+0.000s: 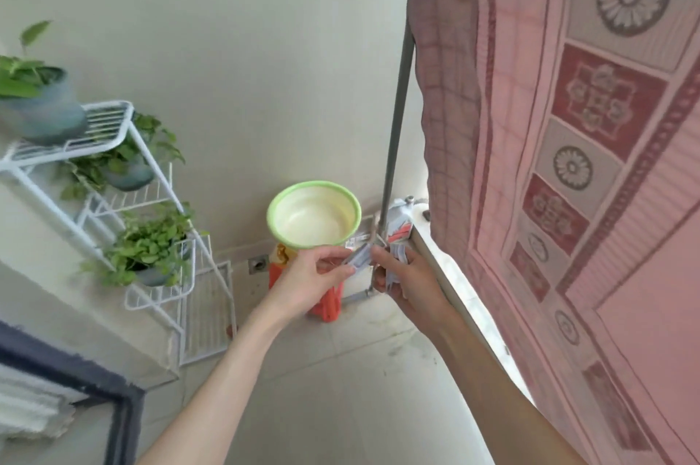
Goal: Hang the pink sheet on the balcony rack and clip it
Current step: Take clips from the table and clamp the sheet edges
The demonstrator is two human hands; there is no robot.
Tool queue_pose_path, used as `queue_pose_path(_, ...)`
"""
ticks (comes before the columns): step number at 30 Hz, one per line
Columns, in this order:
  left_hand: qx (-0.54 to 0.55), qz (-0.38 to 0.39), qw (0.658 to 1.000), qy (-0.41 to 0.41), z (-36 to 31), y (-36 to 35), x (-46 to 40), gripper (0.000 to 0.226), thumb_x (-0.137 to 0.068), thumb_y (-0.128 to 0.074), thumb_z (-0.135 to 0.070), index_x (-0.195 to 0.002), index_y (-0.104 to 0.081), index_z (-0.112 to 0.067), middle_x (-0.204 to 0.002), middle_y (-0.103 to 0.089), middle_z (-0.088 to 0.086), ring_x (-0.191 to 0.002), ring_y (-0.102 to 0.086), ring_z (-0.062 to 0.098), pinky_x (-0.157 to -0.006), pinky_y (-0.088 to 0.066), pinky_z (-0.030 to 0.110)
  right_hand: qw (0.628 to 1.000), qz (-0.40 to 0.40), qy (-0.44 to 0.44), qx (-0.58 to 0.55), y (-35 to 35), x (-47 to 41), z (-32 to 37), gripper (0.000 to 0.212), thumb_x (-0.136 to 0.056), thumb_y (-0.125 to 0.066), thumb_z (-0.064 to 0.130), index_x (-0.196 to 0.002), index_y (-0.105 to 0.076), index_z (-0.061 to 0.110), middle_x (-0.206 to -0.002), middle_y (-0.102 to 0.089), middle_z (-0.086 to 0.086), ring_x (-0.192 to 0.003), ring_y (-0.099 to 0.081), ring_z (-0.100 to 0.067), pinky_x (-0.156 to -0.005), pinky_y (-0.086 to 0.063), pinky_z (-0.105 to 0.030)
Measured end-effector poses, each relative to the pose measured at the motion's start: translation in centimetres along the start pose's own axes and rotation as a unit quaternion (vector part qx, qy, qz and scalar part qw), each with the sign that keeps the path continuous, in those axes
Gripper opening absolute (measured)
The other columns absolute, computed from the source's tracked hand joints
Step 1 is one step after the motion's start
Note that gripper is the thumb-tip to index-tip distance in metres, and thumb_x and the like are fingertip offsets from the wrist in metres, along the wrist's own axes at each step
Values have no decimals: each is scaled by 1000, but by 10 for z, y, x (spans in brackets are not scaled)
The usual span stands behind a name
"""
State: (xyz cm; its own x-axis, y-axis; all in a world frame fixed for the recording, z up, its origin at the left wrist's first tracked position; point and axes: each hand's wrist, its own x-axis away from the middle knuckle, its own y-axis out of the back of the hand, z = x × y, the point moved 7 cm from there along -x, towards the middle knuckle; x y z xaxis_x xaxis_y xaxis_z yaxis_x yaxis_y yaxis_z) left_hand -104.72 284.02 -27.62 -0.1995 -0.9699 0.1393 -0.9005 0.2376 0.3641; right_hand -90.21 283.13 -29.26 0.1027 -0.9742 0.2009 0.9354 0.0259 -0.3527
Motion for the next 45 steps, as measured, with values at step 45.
queue_pose_path(45, 46, 381, 891, -242, -173, -31, -538, 38, -96, -45, -15, -134, -45, -16, -133, -52, -3, -113, -54, 4, -101, -42, 23, 815, -513, 204, 179, 62, -330, 196, 18, -93, -49, 32, -81, -60, 25, -78, -66, -7, -73, -63, -26, -60, -44, -19)
